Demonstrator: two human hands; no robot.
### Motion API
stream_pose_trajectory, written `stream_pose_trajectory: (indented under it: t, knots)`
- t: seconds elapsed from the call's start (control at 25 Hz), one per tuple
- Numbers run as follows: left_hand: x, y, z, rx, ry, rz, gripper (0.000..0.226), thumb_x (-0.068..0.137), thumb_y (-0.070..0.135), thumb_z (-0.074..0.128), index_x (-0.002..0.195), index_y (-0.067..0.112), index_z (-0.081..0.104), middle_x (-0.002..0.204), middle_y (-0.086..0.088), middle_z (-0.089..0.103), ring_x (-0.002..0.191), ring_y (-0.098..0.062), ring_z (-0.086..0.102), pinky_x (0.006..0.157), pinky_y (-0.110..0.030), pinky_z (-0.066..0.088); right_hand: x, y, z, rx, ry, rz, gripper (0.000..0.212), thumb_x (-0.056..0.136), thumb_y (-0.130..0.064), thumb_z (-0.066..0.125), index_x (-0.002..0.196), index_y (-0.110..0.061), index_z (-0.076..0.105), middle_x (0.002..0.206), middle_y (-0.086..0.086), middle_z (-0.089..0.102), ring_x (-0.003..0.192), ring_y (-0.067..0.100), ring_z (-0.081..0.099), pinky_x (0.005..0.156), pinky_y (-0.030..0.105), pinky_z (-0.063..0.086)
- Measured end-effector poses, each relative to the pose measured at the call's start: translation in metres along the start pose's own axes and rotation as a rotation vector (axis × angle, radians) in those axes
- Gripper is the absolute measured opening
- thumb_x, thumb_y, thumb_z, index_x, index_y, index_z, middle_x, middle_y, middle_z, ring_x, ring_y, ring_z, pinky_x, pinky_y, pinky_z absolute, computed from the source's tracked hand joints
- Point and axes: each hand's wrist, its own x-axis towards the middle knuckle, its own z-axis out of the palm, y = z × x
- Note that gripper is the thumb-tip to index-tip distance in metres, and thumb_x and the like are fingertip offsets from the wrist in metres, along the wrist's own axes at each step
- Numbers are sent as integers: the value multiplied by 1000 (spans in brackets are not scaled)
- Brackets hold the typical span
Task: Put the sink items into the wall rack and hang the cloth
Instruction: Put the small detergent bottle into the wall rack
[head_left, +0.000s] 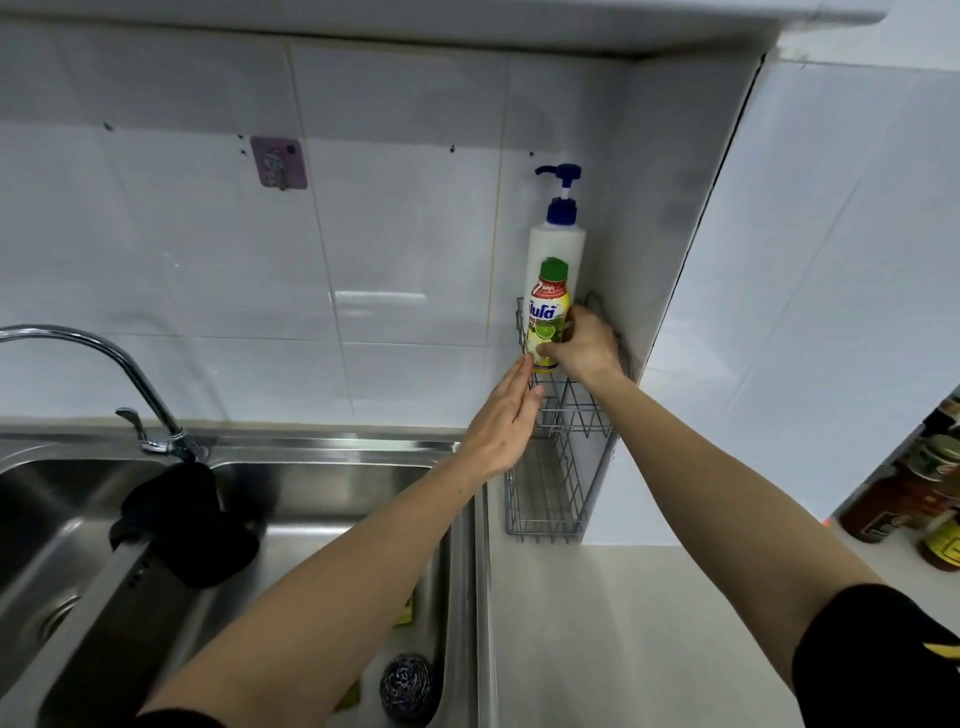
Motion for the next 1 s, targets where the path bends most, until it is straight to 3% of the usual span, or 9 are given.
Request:
stream_pose_trajectory:
  t: [0.36, 0.64, 0.84, 1.0]
  knots:
    - [0, -1, -6, 132, 4, 22, 58, 101, 49, 17, 153, 26, 8, 163, 5, 8, 149, -12, 9, 117, -31, 13, -5, 2, -1, 43, -13, -20, 51, 79, -15, 78, 125, -8, 57, 123, 9, 68, 111, 26, 66, 91, 33, 52]
    - [-17, -5, -26, 206, 4, 44, 55, 102, 40, 22, 154, 21, 12, 163, 2, 8, 149, -14, 11, 120, -34, 14, -30, -11, -6, 11, 137, -18, 48, 80, -26, 77, 117, -10, 52, 116, 8, 67, 105, 27, 66, 84, 37, 54]
    - [-62, -48, -75, 235, 92, 16, 50, 103, 33, 29, 152, 20, 23, 160, -1, 20, 147, -16, 19, 120, -37, 19, -68, -37, 8, 99, 212, -271, 23, 83, -28, 70, 103, -21, 60, 103, -2, 66, 87, 13, 64, 80, 34, 57]
    - [-112, -112, -122, 233, 184, -90, 45, 101, 25, 40, 145, 16, 38, 151, -6, 38, 139, -22, 33, 117, -36, 25, -102, -56, 67, 250, 94, -407, 12, 82, -21, 66, 94, -21, 63, 95, -2, 67, 79, 13, 65, 74, 36, 58]
